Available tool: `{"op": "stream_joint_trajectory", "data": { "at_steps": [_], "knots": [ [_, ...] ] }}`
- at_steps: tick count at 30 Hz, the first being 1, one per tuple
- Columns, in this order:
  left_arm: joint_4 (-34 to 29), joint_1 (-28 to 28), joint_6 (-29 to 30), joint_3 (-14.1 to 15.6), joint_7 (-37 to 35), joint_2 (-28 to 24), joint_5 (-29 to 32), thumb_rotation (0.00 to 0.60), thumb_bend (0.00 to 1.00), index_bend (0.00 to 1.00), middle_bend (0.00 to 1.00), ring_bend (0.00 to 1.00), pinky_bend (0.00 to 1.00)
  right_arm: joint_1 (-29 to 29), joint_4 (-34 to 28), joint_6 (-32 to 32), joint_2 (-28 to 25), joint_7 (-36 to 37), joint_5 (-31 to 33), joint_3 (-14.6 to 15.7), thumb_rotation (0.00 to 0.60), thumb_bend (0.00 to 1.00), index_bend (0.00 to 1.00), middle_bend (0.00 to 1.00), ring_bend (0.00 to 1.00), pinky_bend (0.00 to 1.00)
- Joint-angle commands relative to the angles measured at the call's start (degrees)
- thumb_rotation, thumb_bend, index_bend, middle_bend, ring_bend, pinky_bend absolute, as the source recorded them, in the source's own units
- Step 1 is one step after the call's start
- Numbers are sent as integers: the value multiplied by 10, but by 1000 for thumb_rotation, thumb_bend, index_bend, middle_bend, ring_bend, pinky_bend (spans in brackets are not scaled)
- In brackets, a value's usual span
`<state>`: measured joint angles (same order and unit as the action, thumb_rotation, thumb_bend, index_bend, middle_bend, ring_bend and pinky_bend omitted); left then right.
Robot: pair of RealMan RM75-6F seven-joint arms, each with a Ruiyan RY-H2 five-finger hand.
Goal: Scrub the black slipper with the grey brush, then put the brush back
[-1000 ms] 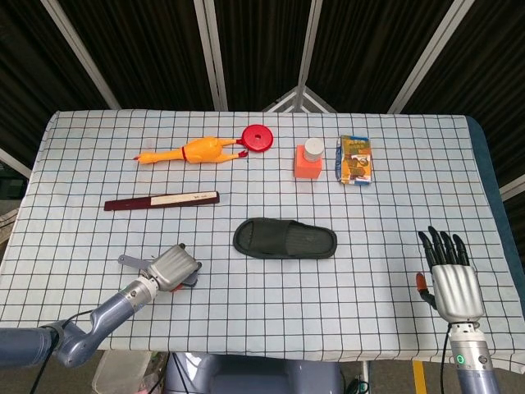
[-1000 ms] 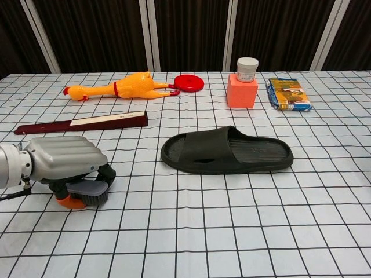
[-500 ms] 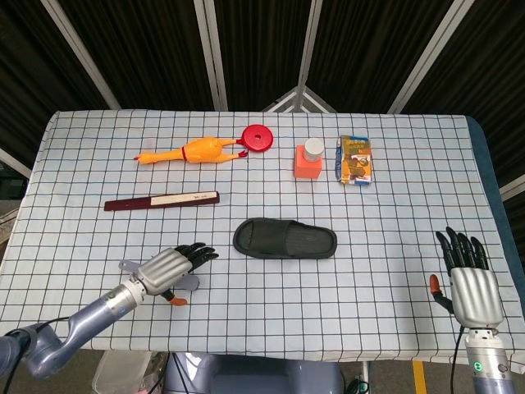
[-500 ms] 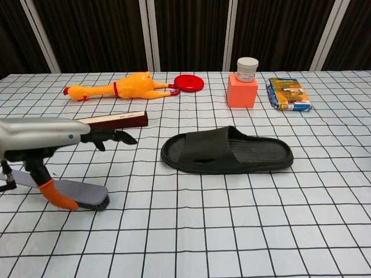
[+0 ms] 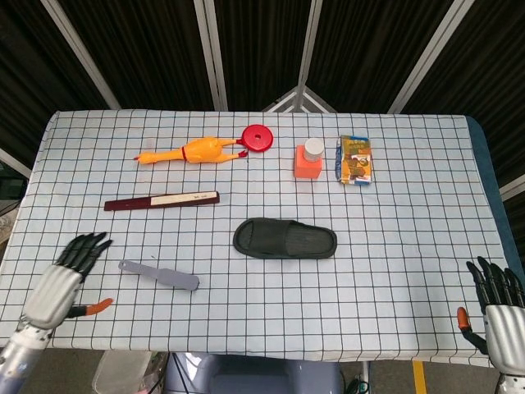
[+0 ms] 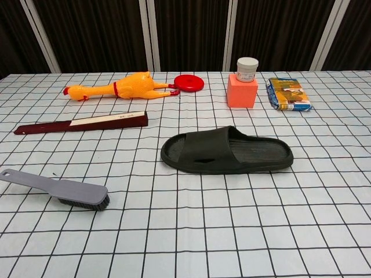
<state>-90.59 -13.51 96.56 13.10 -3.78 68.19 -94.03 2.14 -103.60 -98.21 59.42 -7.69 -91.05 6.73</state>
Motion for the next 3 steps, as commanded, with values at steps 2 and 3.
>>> {"op": "stream_joint_trajectory", "data": {
  "at_steps": [2,3],
  "knots": [
    [53,48,43,-5,-7,12,-5,600,0,0,0,0,39,9,-6,2,-8,-1,-30,14,600,477,0,0,0,0],
    [57,49,48,-4,-10,14,-20,600,0,0,0,0,40,11,-6,-1,-7,0,-38,14,600,456,0,0,0,0]
  ]
}}
